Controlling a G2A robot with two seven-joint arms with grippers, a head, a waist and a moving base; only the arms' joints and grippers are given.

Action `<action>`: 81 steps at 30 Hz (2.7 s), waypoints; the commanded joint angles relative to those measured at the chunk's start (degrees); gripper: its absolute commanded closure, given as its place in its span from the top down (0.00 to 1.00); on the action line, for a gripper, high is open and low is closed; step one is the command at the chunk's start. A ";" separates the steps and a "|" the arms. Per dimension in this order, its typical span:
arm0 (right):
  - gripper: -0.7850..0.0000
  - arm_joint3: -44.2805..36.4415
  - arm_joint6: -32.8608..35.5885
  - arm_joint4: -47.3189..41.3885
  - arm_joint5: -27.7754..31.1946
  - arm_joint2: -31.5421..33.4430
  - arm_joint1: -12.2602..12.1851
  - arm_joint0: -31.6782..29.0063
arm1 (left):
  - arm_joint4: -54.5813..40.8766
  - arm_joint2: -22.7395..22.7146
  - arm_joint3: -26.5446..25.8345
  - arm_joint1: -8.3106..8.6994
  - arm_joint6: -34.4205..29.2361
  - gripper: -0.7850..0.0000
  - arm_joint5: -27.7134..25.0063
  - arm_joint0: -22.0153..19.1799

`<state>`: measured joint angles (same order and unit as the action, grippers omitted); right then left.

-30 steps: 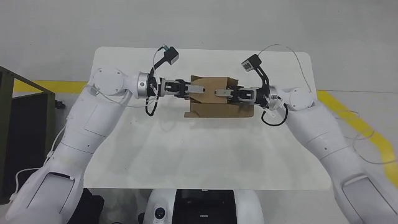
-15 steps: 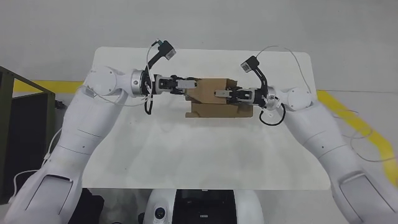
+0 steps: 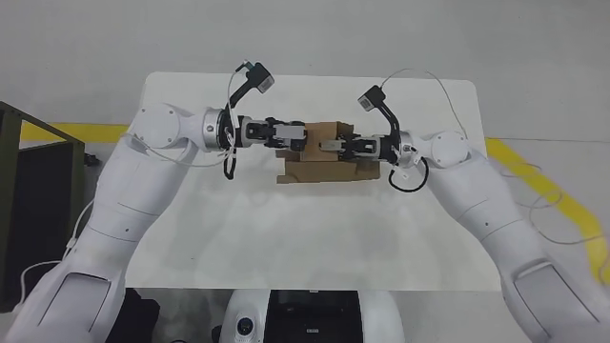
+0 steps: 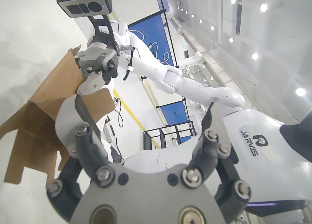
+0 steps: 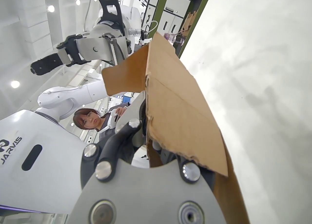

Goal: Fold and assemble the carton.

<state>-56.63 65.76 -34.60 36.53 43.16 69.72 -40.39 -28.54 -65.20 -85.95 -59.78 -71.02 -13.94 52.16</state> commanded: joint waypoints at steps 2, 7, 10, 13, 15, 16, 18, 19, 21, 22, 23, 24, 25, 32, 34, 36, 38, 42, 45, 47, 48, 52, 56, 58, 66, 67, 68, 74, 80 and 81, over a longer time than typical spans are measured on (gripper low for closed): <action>0.00 -0.34 -0.47 0.40 -0.29 0.33 0.09 -0.15 | 0.20 0.53 0.47 -0.12 -0.06 1.00 0.07 -0.47; 0.00 -1.23 -0.79 0.79 -0.88 1.16 0.12 -0.65 | 3.82 0.84 0.43 -0.13 1.96 1.00 -0.93 -0.88; 0.00 -1.94 -0.49 0.95 -1.21 1.61 0.11 -0.97 | 5.35 1.08 0.02 -0.12 2.74 1.00 -0.82 -0.82; 0.00 -2.49 -0.43 1.26 -1.52 2.03 0.12 -1.27 | 6.03 1.30 -0.13 -0.15 2.93 1.00 -0.84 -1.04; 0.00 -2.76 -0.49 1.53 -1.60 2.32 0.13 -1.42 | 6.16 1.36 -0.17 -0.18 3.16 1.00 -1.00 -1.20; 0.00 -2.86 -0.51 1.66 -1.65 2.46 0.13 -1.50 | 6.06 1.32 -0.11 -0.19 3.29 1.00 -1.14 -1.25; 0.00 -2.81 -0.79 1.88 -1.70 2.94 0.10 -1.59 | 5.53 0.90 0.11 -0.17 3.67 1.00 -1.55 -1.31; 0.00 -2.74 -0.83 1.99 -1.67 3.20 0.06 -1.66 | 5.15 0.56 0.24 -0.14 3.81 1.00 -1.90 -1.25; 0.00 -2.52 -0.97 1.95 -1.61 3.84 -0.04 -1.88 | 4.30 -0.26 0.21 -0.02 3.72 1.00 -2.65 -0.91; 0.00 -2.38 -1.04 1.96 -1.50 4.23 -0.11 -2.00 | 3.96 -0.78 0.17 0.08 3.69 1.00 -2.93 -0.63; 0.00 -2.26 -1.13 1.95 -1.40 4.62 -0.19 -2.17 | 3.65 -1.29 0.07 0.18 3.73 1.00 -3.11 -0.29; 0.00 -2.28 -1.19 1.90 -1.31 5.00 -0.27 -2.36 | 3.52 -1.76 -0.15 0.29 3.73 1.00 -3.31 0.13; 0.00 -2.23 -1.29 1.81 -1.21 5.44 -0.37 -2.57 | 3.47 -2.22 -0.33 0.40 3.74 1.00 -3.37 0.58; 0.00 -3.88 -0.81 1.83 -0.98 8.04 -1.09 -4.27 | 4.26 -3.37 -1.63 0.85 4.29 1.00 -2.77 3.32; 0.00 -4.78 -0.52 2.01 -1.20 8.43 -1.21 -4.75 | 4.37 -3.31 -1.76 0.87 4.72 1.00 -2.26 3.59; 0.00 -5.72 -0.05 2.13 -1.49 8.63 -1.28 -5.17 | 4.63 -3.09 -1.65 0.84 5.04 1.00 -1.88 3.56; 0.00 -6.61 0.46 2.27 -1.71 8.73 -1.32 -5.53 | 5.17 -2.89 -1.43 0.80 5.64 1.00 -1.68 3.48; 0.00 -7.93 1.39 2.70 -2.45 8.57 -1.29 -5.99 | 6.91 -2.74 -0.82 0.77 7.18 1.00 -1.68 3.03; 0.00 -8.64 1.87 2.94 -2.93 8.27 -1.17 -6.18 | 7.16 -2.79 0.79 0.70 7.88 1.00 -1.54 2.18; 0.00 -8.92 2.14 2.97 -3.19 8.06 -1.06 -6.21 | 6.81 -2.73 1.79 0.64 7.71 1.00 -1.51 1.51; 0.00 -9.09 2.35 3.06 -3.29 7.88 -0.99 -6.18 | 6.55 -2.72 2.32 0.61 7.60 1.00 -1.53 1.16; 0.00 -9.54 2.81 3.16 -3.60 7.18 -0.64 -6.00 | 5.84 -2.16 3.52 0.44 6.53 1.00 -1.93 0.02; 0.00 -9.70 3.31 3.18 -3.91 6.42 -0.26 -5.69 | 5.19 -1.50 4.43 0.24 5.83 1.00 -2.18 -0.99; 0.00 -9.65 3.42 3.18 -3.97 6.07 -0.06 -5.54 | 4.94 -1.20 4.74 0.15 5.57 1.00 -2.40 -1.39; 0.00 -8.98 3.99 2.83 -3.82 5.34 0.57 -5.02 | 4.04 -0.18 5.84 -0.15 4.19 1.00 -3.07 -2.66; 0.00 -8.86 4.03 2.81 -3.79 5.33 0.63 -4.96 | 3.87 -0.07 5.86 -0.19 4.04 1.00 -3.12 -2.73; 0.00 -8.73 4.07 2.80 -3.75 5.32 0.68 -4.90 | 3.70 0.03 5.89 -0.21 3.82 1.00 -3.16 -2.80; 0.00 -7.72 4.19 2.53 -3.52 5.53 0.92 -4.69 | 4.04 0.60 5.95 -0.26 2.90 1.00 -2.90 -2.93; 0.00 -6.13 3.43 1.73 -2.73 6.62 1.01 -4.54 | 5.32 0.01 6.32 -0.18 4.89 1.00 -3.27 -2.69; 0.00 -5.90 3.23 1.72 -2.56 6.97 0.96 -4.57 | 5.30 -0.28 6.19 -0.12 5.14 1.00 -3.31 -2.51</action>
<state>-62.71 69.15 -32.86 33.85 49.85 70.73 -44.94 -23.25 -65.23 -79.67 -59.95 -66.16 -17.20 49.51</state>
